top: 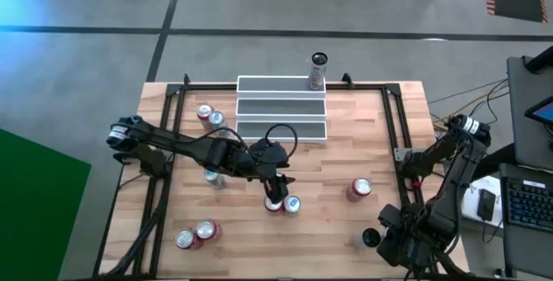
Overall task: Place canned beverage on shelf
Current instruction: Put the right white soda can on the middle tier of the shelf aligned with the other white soda can
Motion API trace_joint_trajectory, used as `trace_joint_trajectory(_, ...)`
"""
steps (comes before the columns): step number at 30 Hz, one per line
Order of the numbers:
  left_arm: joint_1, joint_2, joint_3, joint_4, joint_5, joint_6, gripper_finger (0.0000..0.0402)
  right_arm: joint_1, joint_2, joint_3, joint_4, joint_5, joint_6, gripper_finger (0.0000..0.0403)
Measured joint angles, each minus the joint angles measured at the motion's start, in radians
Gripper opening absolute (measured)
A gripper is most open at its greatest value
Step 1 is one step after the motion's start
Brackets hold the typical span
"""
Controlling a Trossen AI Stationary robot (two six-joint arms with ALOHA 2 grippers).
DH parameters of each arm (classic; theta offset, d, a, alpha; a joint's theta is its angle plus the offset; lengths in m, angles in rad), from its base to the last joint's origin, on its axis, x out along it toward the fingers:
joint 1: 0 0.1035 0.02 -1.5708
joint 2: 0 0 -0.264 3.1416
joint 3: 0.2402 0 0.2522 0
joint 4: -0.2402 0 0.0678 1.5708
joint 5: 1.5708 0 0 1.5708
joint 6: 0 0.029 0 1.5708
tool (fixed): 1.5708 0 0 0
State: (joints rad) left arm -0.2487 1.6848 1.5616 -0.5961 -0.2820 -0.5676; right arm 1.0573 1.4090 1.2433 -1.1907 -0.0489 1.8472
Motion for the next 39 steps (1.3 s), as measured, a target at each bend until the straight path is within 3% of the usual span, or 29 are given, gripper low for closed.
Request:
trace_joint_trajectory(7,0.016,-0.015,0.007,-0.015,0.003,0.021,0.0215,-0.016,-0.029,0.068,-0.054,-0.019,-0.047,0.0243)
trace_joint_trajectory(16,0.038,-0.068,0.014,-0.032,0.007,0.046,0.0215,-0.109,-0.058,0.254,-0.380,-0.041,-0.199,0.0243)
trace_joint_trajectory(26,0.033,-0.152,0.014,-0.107,-0.070,0.062,0.0215,-0.292,-0.109,0.335,-0.378,-0.029,-0.401,0.0244)
trace_joint_trajectory(39,0.033,-0.163,-0.045,-0.166,-0.075,0.062,0.0215,-0.530,-0.103,0.422,-0.382,-0.030,-0.643,0.0244)
